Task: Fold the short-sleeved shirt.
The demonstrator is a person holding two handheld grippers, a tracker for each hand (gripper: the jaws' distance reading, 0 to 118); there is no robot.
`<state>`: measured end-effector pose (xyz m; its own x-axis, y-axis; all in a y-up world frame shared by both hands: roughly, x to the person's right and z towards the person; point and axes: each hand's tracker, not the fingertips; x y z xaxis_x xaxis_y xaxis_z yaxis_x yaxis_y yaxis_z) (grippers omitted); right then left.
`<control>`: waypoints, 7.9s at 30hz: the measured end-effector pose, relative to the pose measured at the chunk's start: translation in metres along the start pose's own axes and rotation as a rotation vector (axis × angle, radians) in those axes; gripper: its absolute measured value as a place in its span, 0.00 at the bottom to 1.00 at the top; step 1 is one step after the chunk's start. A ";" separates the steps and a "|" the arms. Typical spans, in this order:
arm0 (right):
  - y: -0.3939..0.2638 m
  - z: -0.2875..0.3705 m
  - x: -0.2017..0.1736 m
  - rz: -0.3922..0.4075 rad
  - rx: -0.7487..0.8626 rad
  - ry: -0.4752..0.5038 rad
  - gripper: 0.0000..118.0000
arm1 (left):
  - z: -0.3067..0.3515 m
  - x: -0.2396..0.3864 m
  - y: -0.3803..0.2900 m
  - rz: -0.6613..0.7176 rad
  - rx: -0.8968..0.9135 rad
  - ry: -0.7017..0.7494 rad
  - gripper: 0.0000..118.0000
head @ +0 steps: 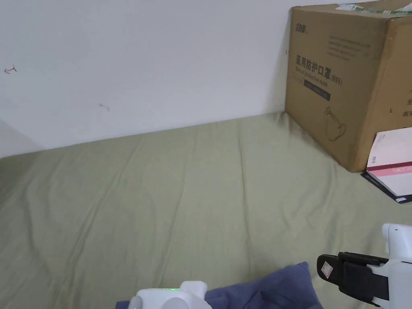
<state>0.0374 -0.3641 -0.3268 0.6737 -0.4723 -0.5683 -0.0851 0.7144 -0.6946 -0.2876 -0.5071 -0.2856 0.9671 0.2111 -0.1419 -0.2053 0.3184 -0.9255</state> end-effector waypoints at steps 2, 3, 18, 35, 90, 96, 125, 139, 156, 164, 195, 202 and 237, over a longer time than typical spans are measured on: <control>-0.001 0.000 0.002 -0.002 -0.009 -0.009 0.00 | 0.002 0.006 0.005 0.001 0.029 -0.006 0.01; -0.001 0.000 0.002 -0.004 -0.012 -0.013 0.00 | 0.006 0.005 0.007 0.012 0.025 -0.009 0.01; 0.005 -0.004 -0.022 0.076 0.022 0.033 0.00 | 0.133 -0.161 -0.055 0.450 0.272 -0.505 0.29; -0.007 -0.042 -0.033 0.051 -0.159 -0.048 0.00 | -0.004 -0.248 -0.085 0.673 0.167 -1.123 1.00; -0.006 0.002 0.005 -0.083 -0.050 0.089 0.00 | 0.116 -0.024 0.001 0.167 0.242 -0.185 0.80; -0.006 -0.002 0.002 -0.059 -0.053 0.087 0.00 | 0.116 -0.019 -0.010 0.139 0.214 -0.177 0.00; 0.016 0.027 -0.076 0.180 0.291 0.055 0.00 | 0.252 -0.019 -0.064 0.161 1.036 0.060 0.00; -0.021 0.028 -0.091 0.333 0.701 -0.322 0.00 | 0.246 -0.035 -0.132 0.218 1.220 0.355 0.00; 0.005 -0.093 -0.073 -0.055 -0.171 0.145 0.00 | 0.259 -0.082 -0.126 0.352 1.122 0.353 0.00; -0.058 -0.206 -0.033 -0.034 -0.479 0.048 0.00 | 0.223 -0.108 -0.141 0.345 0.921 0.312 0.00; -0.075 -0.221 0.009 -0.089 -0.445 0.068 0.00 | -0.045 -0.230 -0.075 0.636 0.166 -0.935 0.14; -0.066 -0.196 -0.009 -0.108 -0.452 0.004 0.00 | -0.012 -0.204 -0.071 0.590 0.213 -0.789 0.14; -0.044 -0.124 -0.086 0.094 -0.424 0.008 0.00 | 0.252 -0.465 -0.141 0.550 0.079 0.378 0.92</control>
<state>-0.1084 -0.4189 -0.3020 0.6428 -0.4205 -0.6404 -0.4414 0.4799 -0.7582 -0.7463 -0.4169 -0.0003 0.7016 0.0282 -0.7120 -0.6796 0.3268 -0.6567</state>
